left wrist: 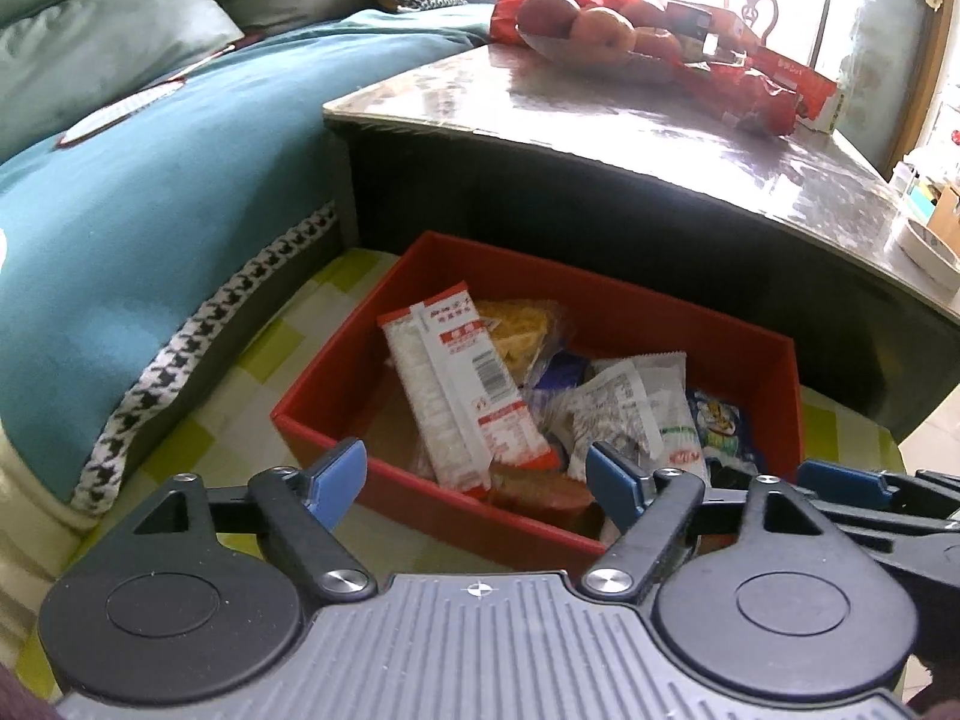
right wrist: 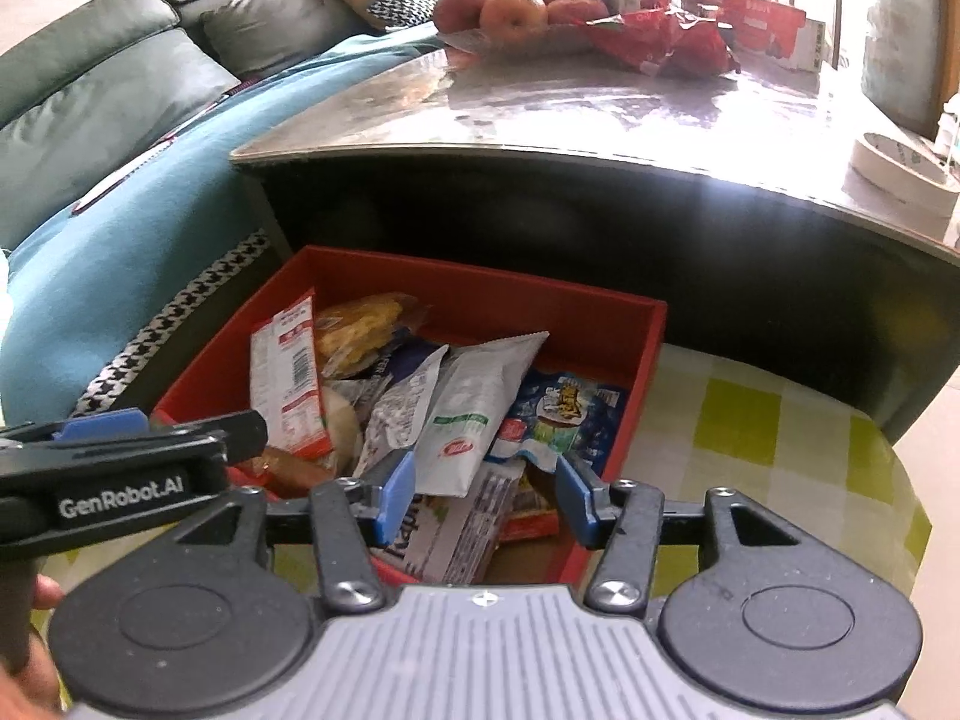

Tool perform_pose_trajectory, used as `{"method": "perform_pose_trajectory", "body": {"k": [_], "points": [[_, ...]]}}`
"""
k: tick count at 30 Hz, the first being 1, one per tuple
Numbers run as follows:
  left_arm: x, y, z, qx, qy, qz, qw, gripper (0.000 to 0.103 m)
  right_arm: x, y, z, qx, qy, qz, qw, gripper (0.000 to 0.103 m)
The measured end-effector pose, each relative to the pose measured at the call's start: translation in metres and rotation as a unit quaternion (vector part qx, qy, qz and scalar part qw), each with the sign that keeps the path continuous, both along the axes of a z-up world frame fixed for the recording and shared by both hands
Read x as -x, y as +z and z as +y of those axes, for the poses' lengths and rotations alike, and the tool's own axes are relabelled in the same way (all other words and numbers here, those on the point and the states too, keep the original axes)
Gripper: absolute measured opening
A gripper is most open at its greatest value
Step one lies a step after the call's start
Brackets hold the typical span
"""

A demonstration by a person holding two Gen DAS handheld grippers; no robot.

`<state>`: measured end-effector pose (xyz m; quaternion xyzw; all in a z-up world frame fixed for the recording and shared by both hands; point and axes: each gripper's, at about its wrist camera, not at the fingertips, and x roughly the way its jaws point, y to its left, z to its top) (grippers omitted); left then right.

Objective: Organize snacks

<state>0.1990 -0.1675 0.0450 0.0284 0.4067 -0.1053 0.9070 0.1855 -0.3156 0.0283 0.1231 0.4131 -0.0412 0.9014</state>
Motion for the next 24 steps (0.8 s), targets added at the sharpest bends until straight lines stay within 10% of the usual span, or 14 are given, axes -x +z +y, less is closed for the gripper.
{"method": "perform_pose_trajectory", "body": {"k": [24], "points": [[0.064,-0.019,0.026,0.006,-0.006,0.038,0.9992,0.086,0.067,0.004,0.02,-0.021,-0.003,0.005,1.0,0.061]]}}
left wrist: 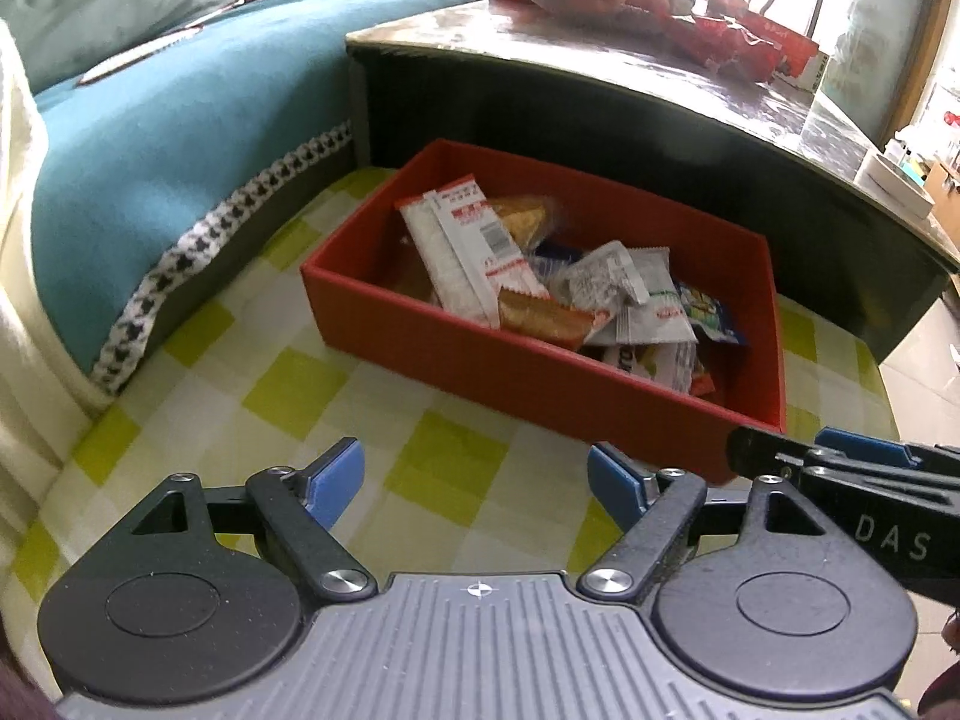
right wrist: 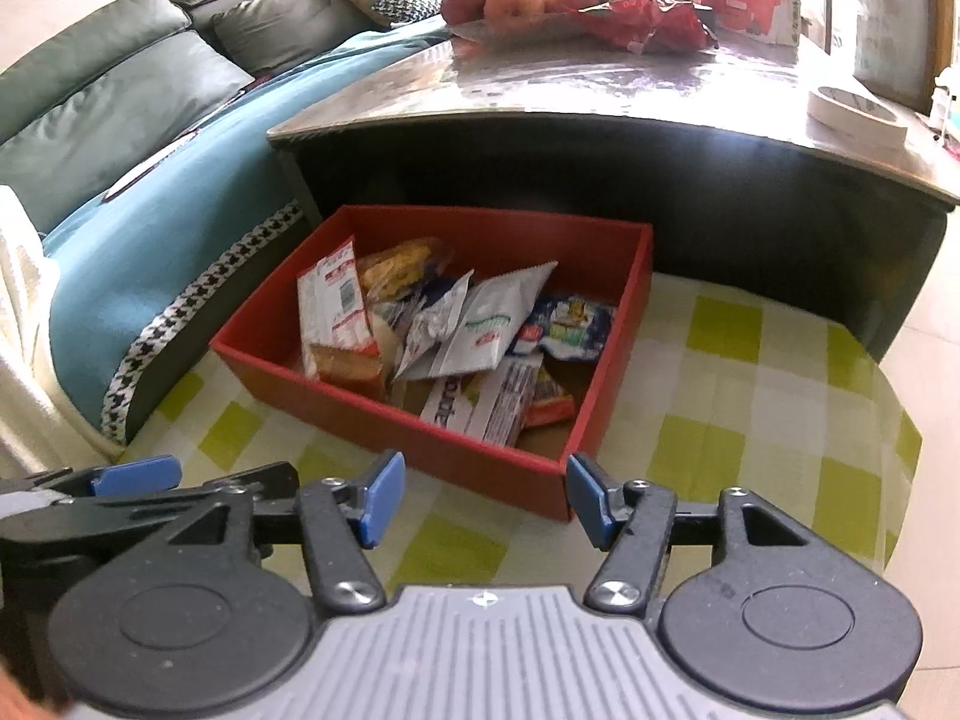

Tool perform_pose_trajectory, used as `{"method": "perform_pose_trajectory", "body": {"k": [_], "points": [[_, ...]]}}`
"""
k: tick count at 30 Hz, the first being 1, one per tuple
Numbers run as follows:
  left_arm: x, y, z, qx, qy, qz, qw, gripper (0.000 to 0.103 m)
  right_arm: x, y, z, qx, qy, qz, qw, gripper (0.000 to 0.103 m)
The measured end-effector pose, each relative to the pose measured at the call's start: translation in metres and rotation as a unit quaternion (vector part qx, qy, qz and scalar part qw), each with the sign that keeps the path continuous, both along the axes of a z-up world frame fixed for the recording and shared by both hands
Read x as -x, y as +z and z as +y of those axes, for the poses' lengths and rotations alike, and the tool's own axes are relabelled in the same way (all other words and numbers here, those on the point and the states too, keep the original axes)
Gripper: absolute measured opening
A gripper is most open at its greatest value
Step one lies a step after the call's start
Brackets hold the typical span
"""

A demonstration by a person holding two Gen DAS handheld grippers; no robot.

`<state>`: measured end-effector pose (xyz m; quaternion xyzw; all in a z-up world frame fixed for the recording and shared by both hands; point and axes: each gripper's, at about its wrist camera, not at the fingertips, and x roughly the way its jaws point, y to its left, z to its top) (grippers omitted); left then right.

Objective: Organize snacks

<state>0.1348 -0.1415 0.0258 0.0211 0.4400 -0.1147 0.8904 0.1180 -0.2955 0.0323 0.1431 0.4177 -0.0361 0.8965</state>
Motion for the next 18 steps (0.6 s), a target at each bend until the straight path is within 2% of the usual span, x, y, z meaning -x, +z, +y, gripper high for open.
{"method": "perform_pose_trajectory", "body": {"k": [18], "points": [[0.04,0.0,0.016,0.017,-0.023,0.014,0.9995,0.086,0.05,0.001,0.016,-0.014,-0.007,-0.001,1.0,0.061]]}}
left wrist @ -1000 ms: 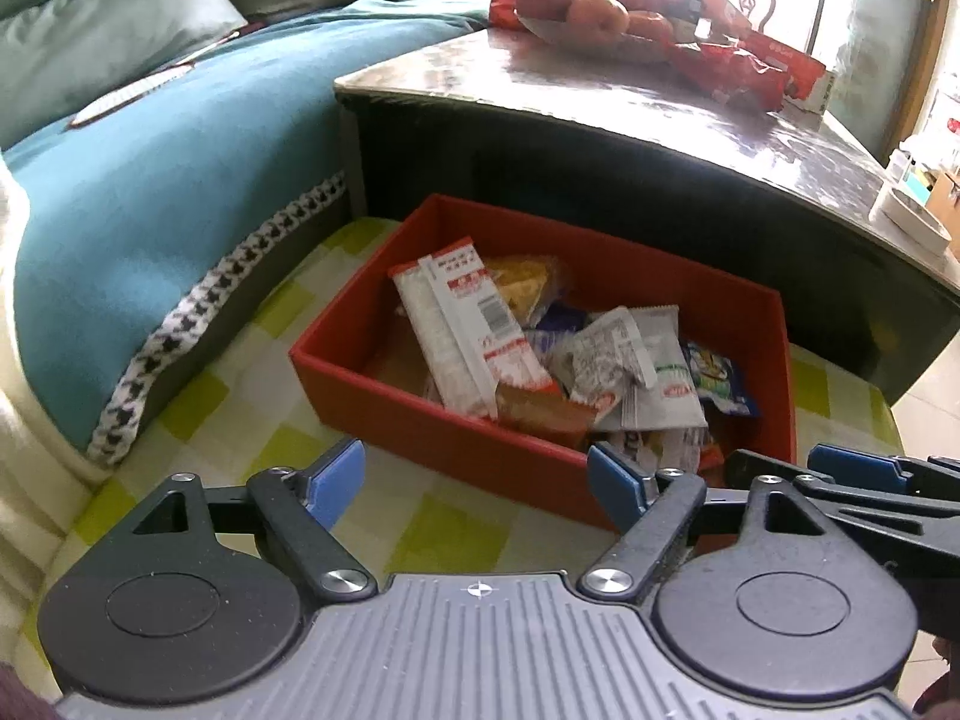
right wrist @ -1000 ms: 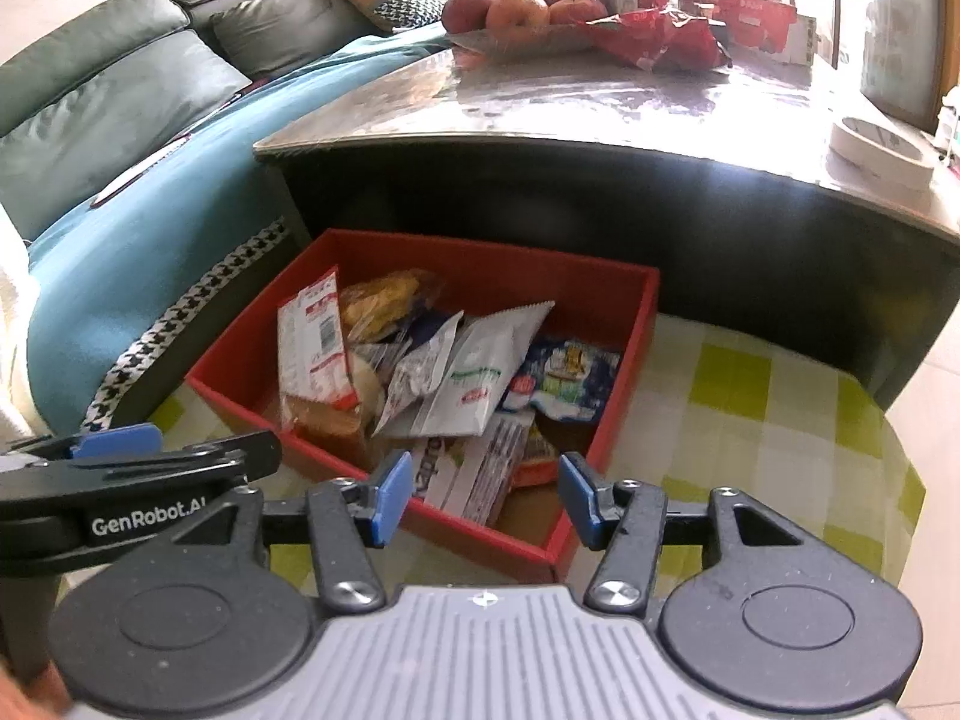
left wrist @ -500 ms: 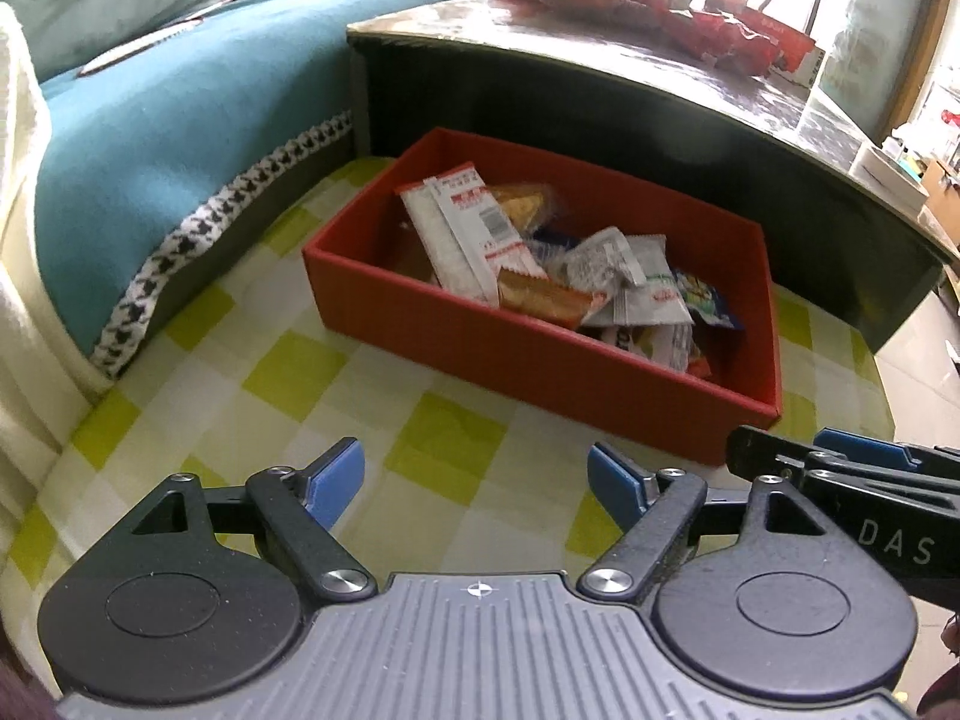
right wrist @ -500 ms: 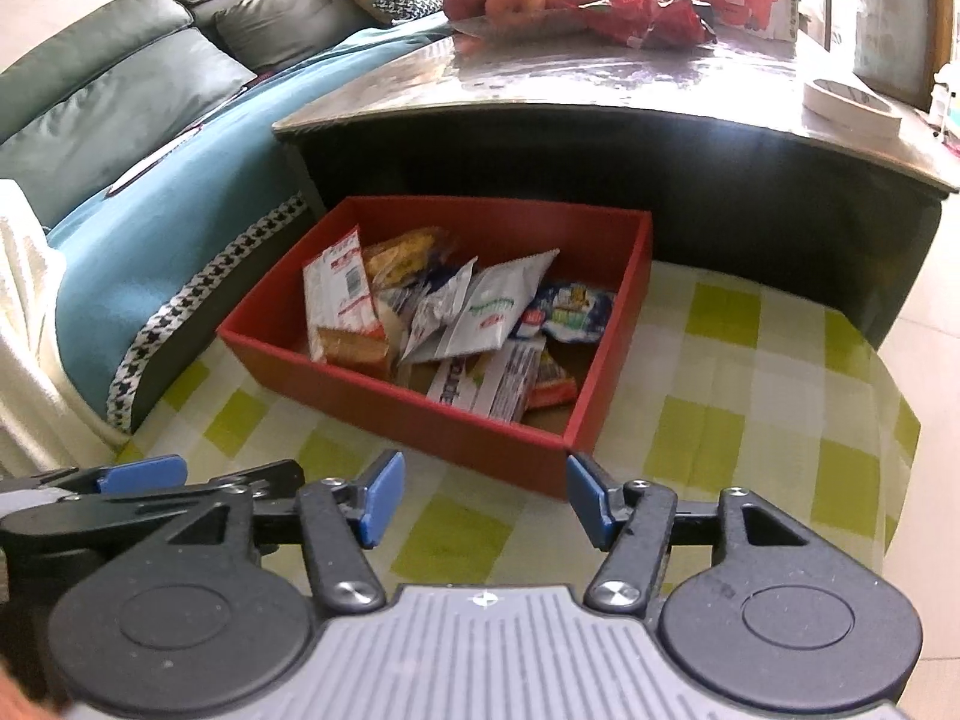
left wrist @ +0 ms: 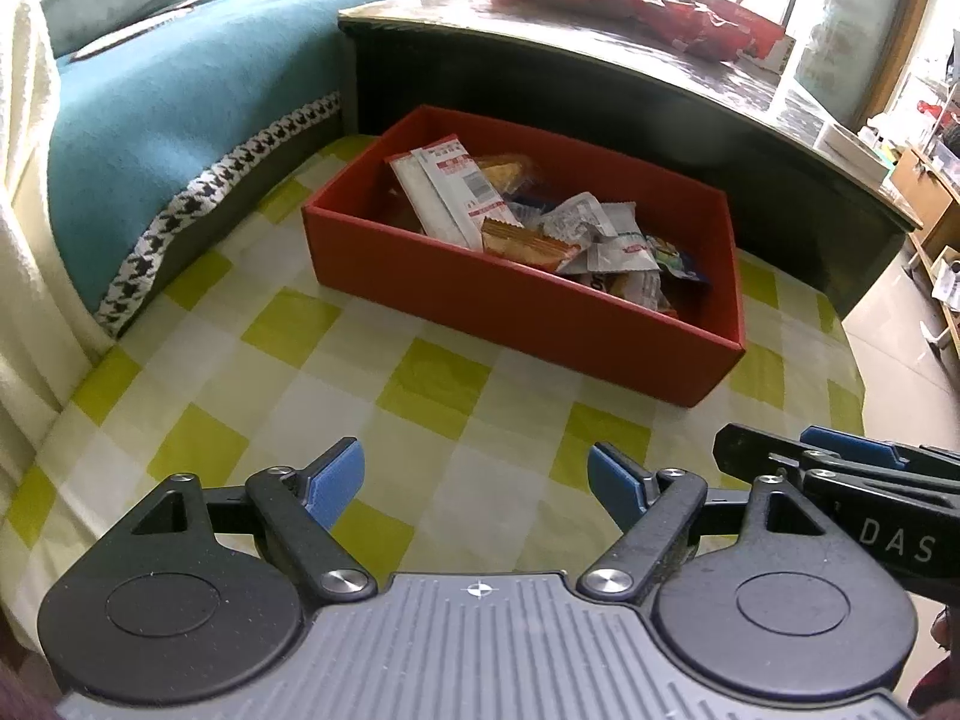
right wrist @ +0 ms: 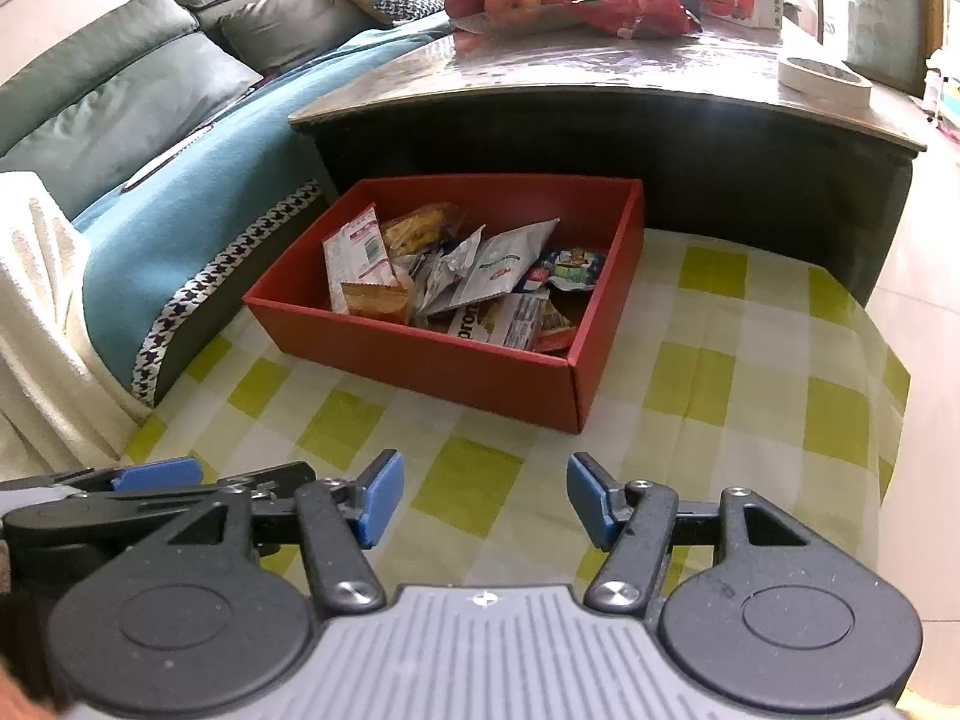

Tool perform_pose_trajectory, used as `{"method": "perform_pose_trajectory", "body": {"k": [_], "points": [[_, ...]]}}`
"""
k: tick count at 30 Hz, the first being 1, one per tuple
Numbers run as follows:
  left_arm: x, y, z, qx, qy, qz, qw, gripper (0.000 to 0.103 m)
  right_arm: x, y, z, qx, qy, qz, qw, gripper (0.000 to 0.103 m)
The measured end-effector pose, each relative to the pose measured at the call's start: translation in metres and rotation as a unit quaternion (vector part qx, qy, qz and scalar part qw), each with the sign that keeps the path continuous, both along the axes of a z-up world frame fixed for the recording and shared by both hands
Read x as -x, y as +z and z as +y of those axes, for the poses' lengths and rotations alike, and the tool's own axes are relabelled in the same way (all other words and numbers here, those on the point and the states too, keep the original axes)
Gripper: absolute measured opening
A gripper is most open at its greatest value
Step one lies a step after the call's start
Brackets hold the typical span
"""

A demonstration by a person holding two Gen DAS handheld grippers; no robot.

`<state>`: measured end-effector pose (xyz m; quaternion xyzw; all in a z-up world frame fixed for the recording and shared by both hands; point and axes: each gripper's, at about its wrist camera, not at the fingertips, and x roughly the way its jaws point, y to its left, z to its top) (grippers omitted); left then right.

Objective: Organize snacks

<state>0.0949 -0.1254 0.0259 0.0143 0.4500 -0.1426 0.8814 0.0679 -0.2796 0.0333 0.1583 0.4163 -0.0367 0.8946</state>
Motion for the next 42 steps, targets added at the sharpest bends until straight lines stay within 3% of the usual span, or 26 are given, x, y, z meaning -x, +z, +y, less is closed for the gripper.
{"method": "perform_pose_trajectory", "body": {"k": [16,22,27,37,42], "points": [[0.021,0.007,0.011,0.014,-0.006,-0.022,0.9996,0.087,0.024,0.0,0.007,0.005,-0.001,0.002,1.0,0.067],[0.023,0.005,0.007,-0.012,-0.014,-0.016,0.9997,0.087,0.025,-0.003,0.008,0.008,0.006,0.009,1.0,0.067],[0.022,0.003,0.012,0.005,-0.011,-0.009,0.9999,0.087,0.026,-0.002,0.008,0.006,0.007,0.005,1.0,0.067],[0.031,0.007,0.008,-0.023,-0.009,-0.041,0.9989,0.087,0.024,-0.004,0.008,0.004,0.014,0.007,1.0,0.067],[0.034,0.01,0.009,-0.036,-0.004,-0.058,0.9977,0.093,0.024,-0.003,0.008,0.0,0.014,0.004,1.0,0.067]]}}
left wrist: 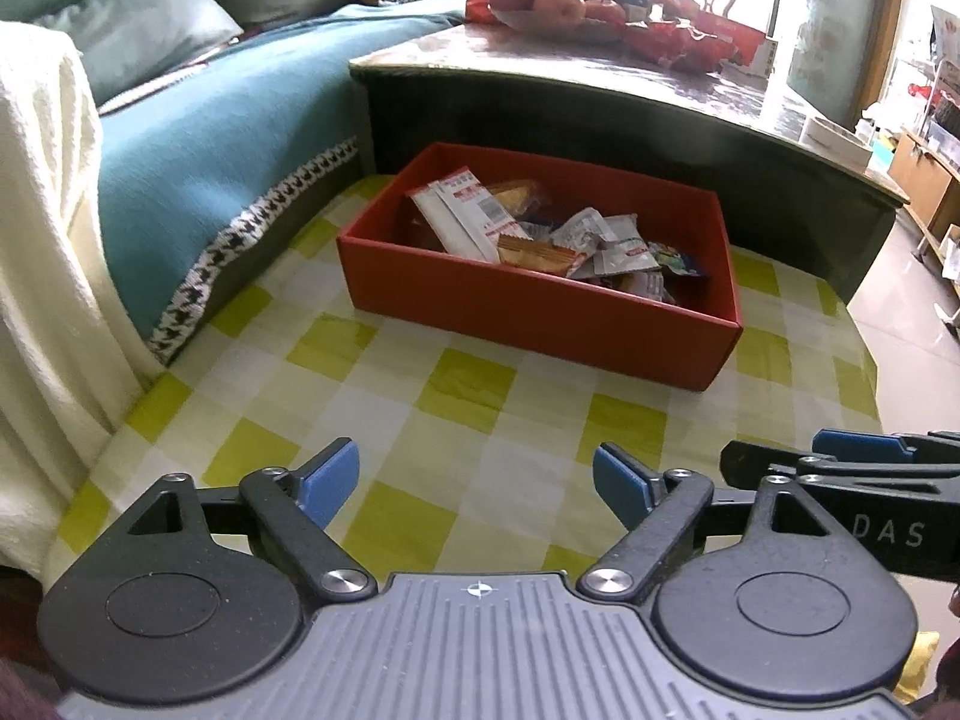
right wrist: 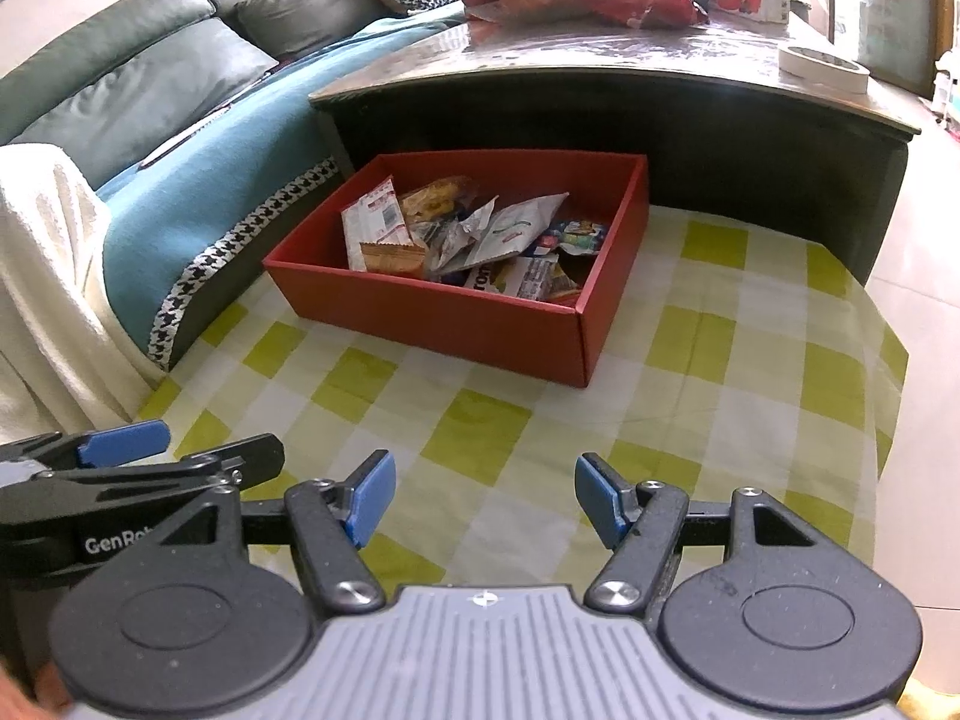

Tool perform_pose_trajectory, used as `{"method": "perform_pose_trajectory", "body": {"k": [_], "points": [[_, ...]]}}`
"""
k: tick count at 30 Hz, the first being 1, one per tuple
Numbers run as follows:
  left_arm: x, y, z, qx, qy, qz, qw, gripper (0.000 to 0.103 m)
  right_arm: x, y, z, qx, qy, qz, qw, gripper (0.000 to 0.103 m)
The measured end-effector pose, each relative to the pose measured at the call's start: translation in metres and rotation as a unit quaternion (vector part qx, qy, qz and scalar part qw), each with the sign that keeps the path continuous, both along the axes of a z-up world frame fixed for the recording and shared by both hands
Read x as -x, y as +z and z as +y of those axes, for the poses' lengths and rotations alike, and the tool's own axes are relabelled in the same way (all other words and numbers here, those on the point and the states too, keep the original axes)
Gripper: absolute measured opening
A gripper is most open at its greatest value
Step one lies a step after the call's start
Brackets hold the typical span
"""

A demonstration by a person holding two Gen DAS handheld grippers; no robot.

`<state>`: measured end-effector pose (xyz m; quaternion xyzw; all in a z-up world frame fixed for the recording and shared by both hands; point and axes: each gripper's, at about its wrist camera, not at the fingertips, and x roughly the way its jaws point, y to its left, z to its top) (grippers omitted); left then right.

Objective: Organize snacks

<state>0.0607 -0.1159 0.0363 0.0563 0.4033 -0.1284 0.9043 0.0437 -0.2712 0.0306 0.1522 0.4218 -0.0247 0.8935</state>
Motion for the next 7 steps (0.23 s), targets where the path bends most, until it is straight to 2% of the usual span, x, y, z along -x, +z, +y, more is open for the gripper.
{"method": "perform_pose_trajectory", "body": {"k": [2,7], "points": [[0.0004,0.0015,0.0019,-0.004,0.005,-0.007,1.0,0.096,0.0005,0.0009,-0.001,-0.003,-0.002,-0.003,1.0,0.068],[0.0015,0.0049,0.0046,-0.006,0.01,-0.017,0.9998,0.097,0.0012,0.0007,-0.002,-0.003,-0.005,-0.002,1.0,0.069]]}}
